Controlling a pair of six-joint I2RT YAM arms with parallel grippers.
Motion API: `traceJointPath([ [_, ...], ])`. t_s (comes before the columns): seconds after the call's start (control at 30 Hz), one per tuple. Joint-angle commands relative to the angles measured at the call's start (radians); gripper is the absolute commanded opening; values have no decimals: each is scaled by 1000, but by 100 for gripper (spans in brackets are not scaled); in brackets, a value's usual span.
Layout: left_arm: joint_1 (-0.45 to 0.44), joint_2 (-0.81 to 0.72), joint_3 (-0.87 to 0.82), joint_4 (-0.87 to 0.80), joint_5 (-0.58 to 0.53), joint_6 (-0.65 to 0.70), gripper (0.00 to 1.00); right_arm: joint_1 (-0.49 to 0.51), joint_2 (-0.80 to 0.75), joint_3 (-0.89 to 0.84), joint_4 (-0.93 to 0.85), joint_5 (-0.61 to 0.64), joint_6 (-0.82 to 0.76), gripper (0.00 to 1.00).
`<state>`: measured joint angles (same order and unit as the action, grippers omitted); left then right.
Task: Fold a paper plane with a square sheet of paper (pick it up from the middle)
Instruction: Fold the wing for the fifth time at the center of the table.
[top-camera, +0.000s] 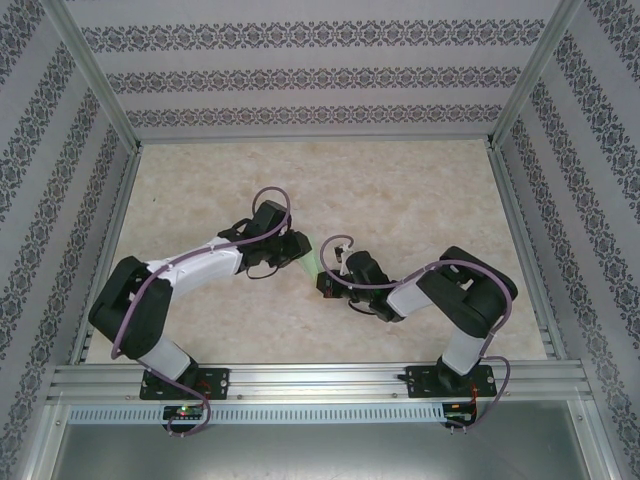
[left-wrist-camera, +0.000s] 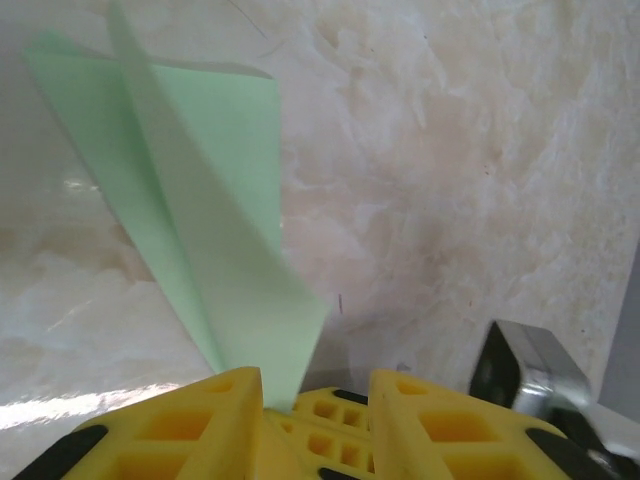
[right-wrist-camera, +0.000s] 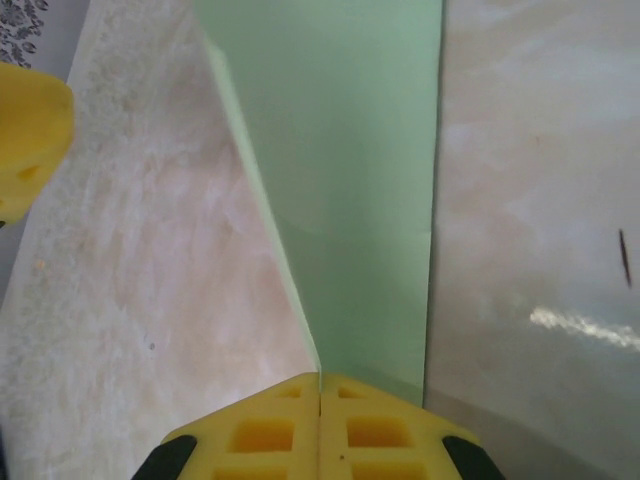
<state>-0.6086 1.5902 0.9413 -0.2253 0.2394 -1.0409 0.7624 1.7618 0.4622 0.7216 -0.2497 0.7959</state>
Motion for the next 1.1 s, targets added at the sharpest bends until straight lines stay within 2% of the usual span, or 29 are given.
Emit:
traceJointPath([
  [0.0, 10, 39, -7, 124, 75, 6, 34, -14, 34, 35, 27, -108, 62, 0],
  [0.23, 8, 94, -13, 189, 108, -10, 34, -33, 45, 39, -24, -104, 96, 0],
  [0.6, 6, 53, -50, 185, 78, 17, 38, -57, 64, 47, 14, -148, 177, 0],
  [0.83, 7, 124, -38, 232, 89, 17, 37, -58, 38, 65, -31, -149, 177, 0],
  [1.07, 6, 158, -10, 209, 70, 25, 37, -58, -36, 82, -159, -112, 113, 18],
])
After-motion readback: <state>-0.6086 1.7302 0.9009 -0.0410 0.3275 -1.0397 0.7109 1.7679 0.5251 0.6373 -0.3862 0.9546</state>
